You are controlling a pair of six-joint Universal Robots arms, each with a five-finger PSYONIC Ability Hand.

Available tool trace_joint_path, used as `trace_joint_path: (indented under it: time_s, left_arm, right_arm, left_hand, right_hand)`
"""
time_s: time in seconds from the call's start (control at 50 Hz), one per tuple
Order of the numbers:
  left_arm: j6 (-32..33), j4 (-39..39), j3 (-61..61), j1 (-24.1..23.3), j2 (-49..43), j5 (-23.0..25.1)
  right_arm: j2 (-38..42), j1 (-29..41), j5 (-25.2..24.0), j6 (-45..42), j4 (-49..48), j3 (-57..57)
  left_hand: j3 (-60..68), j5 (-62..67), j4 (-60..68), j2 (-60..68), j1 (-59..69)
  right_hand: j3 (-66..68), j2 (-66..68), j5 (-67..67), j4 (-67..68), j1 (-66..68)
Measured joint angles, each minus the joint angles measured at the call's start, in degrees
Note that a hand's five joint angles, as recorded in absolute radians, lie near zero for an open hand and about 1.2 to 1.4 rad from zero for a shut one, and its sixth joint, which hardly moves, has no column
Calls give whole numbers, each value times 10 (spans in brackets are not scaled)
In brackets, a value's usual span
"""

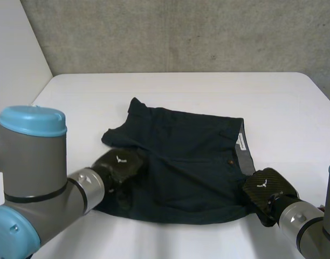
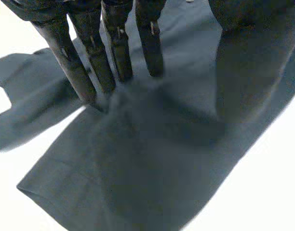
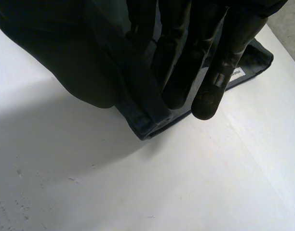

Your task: Fold the shorts.

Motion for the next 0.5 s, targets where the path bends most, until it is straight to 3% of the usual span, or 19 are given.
trace_joint_path:
  time_s: [0.02,0.04,0.08,0.1,0.12,0.14,0.32,0.5]
  left_arm:
    - [0,0,0,0,0,0]
    - [1,0,-3,1,-9,1]
    - [2,0,-3,1,-12,1]
    - [2,2,-4,2,-20,-1]
    - [2,2,-4,2,-20,-1]
    - [3,3,-4,3,-32,-7]
    - [7,-1,-35,-1,13,-53]
    - [66,-69,-140,-14,198,-64]
  right_arm:
    - [0,0,0,0,0,0]
    - [-3,0,0,0,0,1]
    - [-4,0,0,0,0,1]
    - [-6,0,0,0,0,1]
    - [-6,0,0,0,0,1]
    - [-16,-1,-1,0,2,2]
    - [-66,0,1,-13,36,2]
    - [-126,0,-4,-113,224,1]
  left_hand:
    - [0,0,0,0,0]
    - [91,90,92,83,105]
    - [91,90,92,83,105]
    - [240,239,242,235,259]
    - [240,239,242,235,259]
    - [334,323,339,331,306]
    - [343,323,348,339,306]
    - [344,323,348,340,306]
  right_hand:
    - [0,0,0,0,0]
    - [0,0,0,0,0]
    - [0,0,0,0,0]
    - [0,0,0,0,0]
    - [0,0,0,0,0]
    - [0,0,0,0,0]
    - [0,0,0,0,0]
    - [0,0,0,0,0]
